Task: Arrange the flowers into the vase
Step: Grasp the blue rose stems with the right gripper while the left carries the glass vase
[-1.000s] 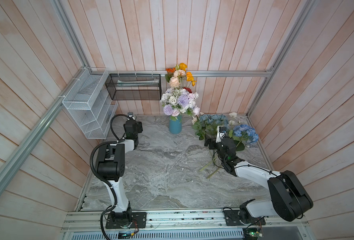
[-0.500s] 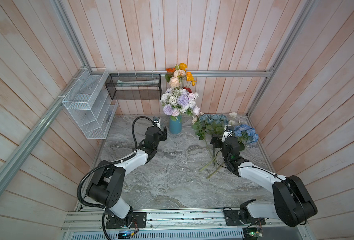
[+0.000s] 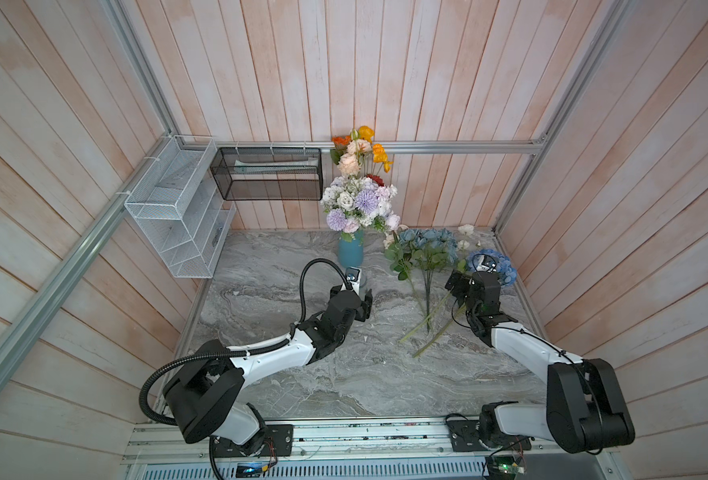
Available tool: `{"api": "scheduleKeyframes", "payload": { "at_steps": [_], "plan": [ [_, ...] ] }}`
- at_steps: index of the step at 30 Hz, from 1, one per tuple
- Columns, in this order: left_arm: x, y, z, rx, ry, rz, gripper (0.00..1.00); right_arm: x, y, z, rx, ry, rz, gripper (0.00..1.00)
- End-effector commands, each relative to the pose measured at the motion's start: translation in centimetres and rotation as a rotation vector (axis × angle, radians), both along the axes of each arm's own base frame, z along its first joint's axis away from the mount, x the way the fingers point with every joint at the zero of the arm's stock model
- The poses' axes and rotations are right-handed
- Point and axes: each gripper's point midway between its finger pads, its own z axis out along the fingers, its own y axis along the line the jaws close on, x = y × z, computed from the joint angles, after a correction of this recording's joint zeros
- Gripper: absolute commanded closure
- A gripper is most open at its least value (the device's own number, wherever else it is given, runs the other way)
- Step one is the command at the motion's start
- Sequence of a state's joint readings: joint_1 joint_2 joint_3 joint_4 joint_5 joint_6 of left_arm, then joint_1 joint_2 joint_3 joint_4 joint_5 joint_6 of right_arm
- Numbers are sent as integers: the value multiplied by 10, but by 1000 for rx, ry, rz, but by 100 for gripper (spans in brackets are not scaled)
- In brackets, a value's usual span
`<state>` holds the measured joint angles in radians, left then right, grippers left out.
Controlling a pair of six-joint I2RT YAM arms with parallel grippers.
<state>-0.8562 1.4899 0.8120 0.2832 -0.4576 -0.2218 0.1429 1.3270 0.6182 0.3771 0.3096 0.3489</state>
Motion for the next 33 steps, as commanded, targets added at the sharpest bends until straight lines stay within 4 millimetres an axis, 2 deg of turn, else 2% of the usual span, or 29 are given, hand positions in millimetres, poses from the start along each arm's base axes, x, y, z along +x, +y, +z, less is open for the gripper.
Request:
{"api": "scheduleKeyframes", "payload": {
  "at_steps": [1,8,11,13,15,16,20,22,29,33],
  "plan": [
    [7,-3,27,-75,-86,58,100,1,3,10,48,-3,20,2],
    [5,-8,3,-36,-35,43,98,6,11,13,29,10,75,4],
    [6,-9,-6,-21,-15,45,74,11,16,13,31,22,105,8],
    [6,-11,-9,-16,-7,46,49,16,17,13,32,33,110,11],
    [5,-11,-9,-17,-3,49,31,21,18,11,28,53,109,13],
    [4,-11,-8,-19,-4,51,25,24,18,11,26,59,111,13],
    [1,-7,-6,-34,-4,55,11,33,21,13,32,56,122,14],
    [-1,-5,-2,-44,-3,57,0,37,24,13,41,57,130,14],
    [-17,1,25,-112,16,18,0,60,35,-1,57,109,176,18],
    [-29,9,44,-164,7,-6,0,74,51,-22,76,183,252,31]
  ]
}}
